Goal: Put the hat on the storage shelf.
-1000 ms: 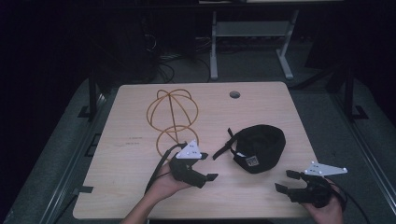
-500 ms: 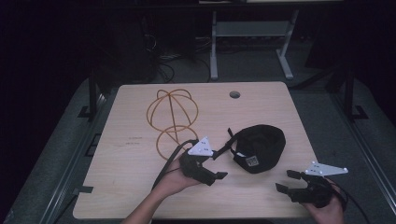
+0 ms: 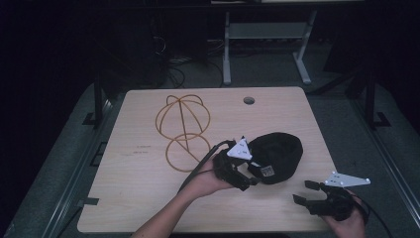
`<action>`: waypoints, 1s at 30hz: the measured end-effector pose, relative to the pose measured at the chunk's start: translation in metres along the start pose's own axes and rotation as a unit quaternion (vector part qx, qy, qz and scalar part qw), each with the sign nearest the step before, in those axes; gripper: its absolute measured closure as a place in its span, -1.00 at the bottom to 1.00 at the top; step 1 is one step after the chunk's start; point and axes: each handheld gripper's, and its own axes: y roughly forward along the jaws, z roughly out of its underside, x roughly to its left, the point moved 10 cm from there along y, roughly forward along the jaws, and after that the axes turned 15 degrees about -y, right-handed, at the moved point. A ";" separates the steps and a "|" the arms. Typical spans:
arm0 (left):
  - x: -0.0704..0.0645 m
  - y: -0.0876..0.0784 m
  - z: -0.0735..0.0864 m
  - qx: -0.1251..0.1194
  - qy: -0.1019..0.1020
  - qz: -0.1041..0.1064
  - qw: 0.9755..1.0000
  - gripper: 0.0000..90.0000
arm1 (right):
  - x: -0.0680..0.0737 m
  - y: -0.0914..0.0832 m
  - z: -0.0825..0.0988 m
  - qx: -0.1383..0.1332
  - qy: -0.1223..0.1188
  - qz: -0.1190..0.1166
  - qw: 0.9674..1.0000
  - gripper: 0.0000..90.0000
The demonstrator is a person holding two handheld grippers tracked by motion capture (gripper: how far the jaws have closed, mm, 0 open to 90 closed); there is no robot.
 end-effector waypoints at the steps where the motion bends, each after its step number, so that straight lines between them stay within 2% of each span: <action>1: 0.000 0.003 -0.002 0.004 0.000 0.001 1.000 -0.45 | 0.000 0.000 0.000 -0.001 -0.001 0.000 1.000 -0.51; 4: 0.001 0.011 -0.007 0.016 0.006 0.002 1.000 -0.44 | 0.000 0.000 0.000 -0.002 -0.003 -0.001 1.000 -0.51; 9: 0.003 0.027 -0.007 0.051 0.016 0.004 0.999 -0.35 | 0.000 0.000 0.000 0.000 -0.004 -0.003 1.000 -0.51; 15: 0.005 0.038 -0.003 0.077 0.003 0.016 0.997 -0.16 | 0.001 0.000 -0.002 -0.003 -0.008 -0.001 1.000 -0.51; 16: 0.006 0.040 -0.002 0.080 0.007 0.015 0.997 -0.12 | 0.001 0.000 -0.002 -0.003 -0.007 -0.001 1.000 -0.51; 19: 0.006 0.043 -0.001 0.087 0.016 0.015 0.996 0.02 | 0.002 0.000 -0.003 -0.006 -0.006 0.000 1.000 -0.52; 22: 0.003 0.044 -0.001 0.091 0.028 0.023 0.995 0.25 | -0.001 0.001 -0.004 -0.007 -0.001 0.008 1.000 -0.54; 26: -0.003 0.044 -0.002 0.087 0.038 0.039 0.995 0.56 | -0.003 -0.001 -0.009 -0.019 0.027 0.008 0.999 -0.54; 30: -0.008 0.042 -0.005 0.083 0.051 0.046 0.994 0.76 | -0.003 -0.004 -0.014 -0.039 0.033 0.005 0.999 -0.63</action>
